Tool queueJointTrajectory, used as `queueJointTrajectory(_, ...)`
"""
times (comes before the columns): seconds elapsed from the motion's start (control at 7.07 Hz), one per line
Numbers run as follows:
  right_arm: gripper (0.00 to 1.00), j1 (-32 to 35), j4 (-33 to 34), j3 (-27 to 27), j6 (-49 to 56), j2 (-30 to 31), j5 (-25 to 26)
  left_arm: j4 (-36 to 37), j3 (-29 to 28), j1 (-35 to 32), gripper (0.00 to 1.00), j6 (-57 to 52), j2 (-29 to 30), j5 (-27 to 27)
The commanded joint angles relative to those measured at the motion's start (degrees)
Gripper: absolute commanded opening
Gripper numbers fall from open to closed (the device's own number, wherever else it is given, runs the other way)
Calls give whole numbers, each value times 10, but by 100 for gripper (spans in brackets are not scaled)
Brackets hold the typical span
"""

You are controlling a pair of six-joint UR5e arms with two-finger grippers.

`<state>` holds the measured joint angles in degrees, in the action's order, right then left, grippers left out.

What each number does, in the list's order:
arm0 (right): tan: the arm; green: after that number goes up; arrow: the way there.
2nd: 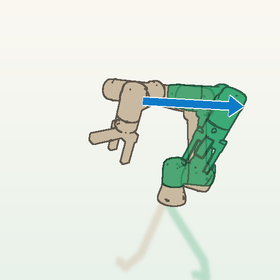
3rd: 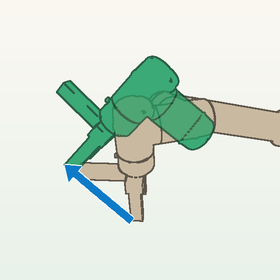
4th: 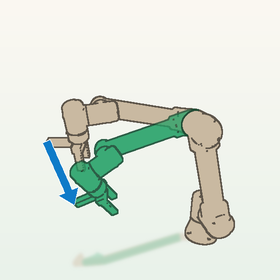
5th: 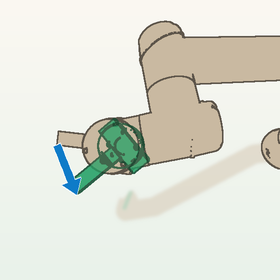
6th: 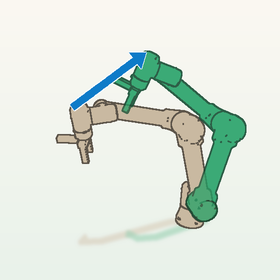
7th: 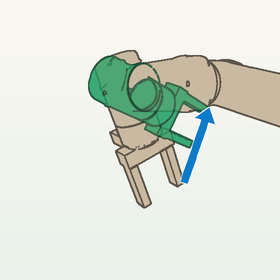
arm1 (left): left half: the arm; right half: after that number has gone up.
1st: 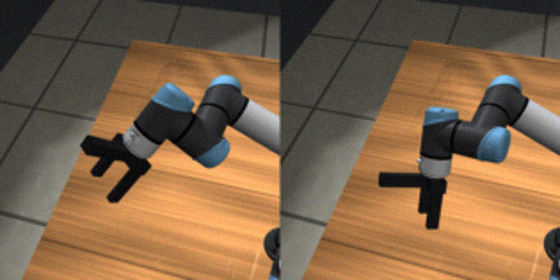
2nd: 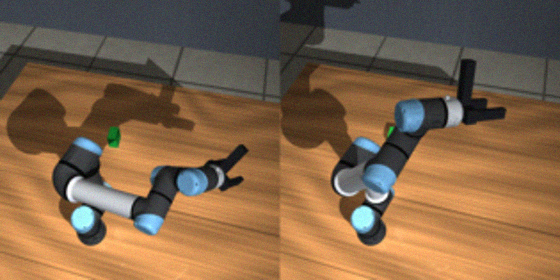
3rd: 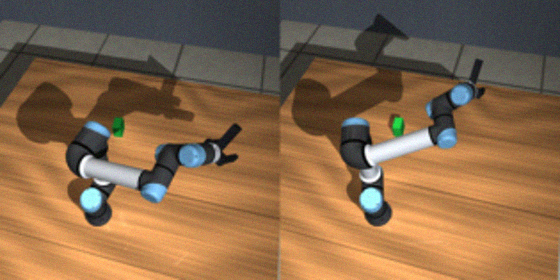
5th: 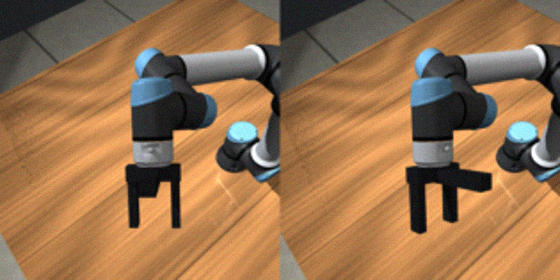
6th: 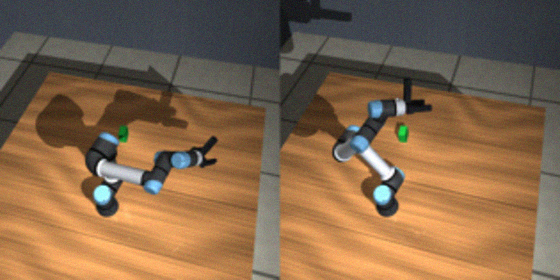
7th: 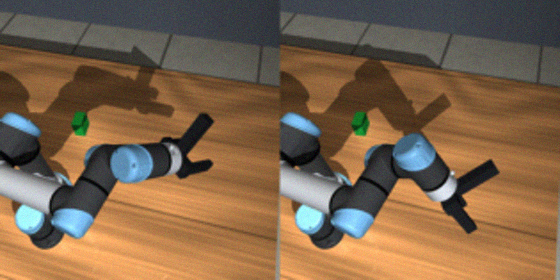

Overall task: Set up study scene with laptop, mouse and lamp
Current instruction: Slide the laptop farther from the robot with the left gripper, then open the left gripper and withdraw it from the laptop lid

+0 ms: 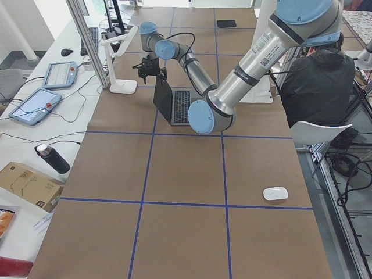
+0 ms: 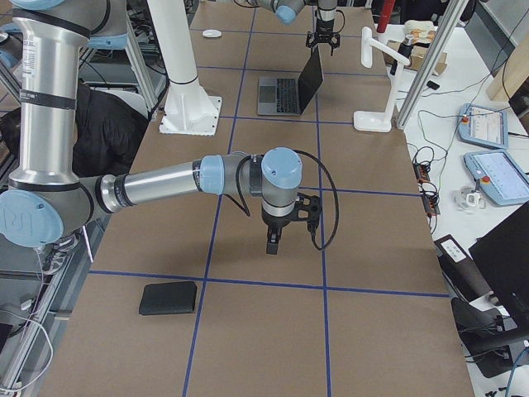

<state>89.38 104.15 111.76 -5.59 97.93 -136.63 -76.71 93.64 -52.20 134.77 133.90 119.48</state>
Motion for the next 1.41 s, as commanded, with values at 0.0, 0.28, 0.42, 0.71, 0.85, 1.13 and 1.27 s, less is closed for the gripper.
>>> queueJointTrajectory(0.0, 100, 0, -1, 3, 1, 1, 0, 2, 93, -23, 100, -163, -86, -8)
queueJointTrajectory(0.28, 100, 0, -1, 5, 4, -2, 2, 2, 114, -50, 100, -306, -136, -8)
queueJointTrajectory(0.42, 100, 0, 0, 7, 14, 1, 1, 0, 131, -63, 100, -376, -166, -7)
queueJointTrajectory(0.71, 100, -1, 4, -15, 173, 35, -24, -1, 173, -68, 100, -537, -225, -7)
queueJointTrajectory(0.85, 100, -1, 6, -31, 257, 47, -31, -1, 192, -77, 100, -595, -244, -4)
queueJointTrajectory(1.13, 100, -9, 9, -66, 408, 75, -67, -5, 213, -78, 100, -643, -268, -3)
queueJointTrajectory(1.27, 100, -22, 24, -77, 474, 81, -69, -14, 215, -78, 100, -644, -268, -4)
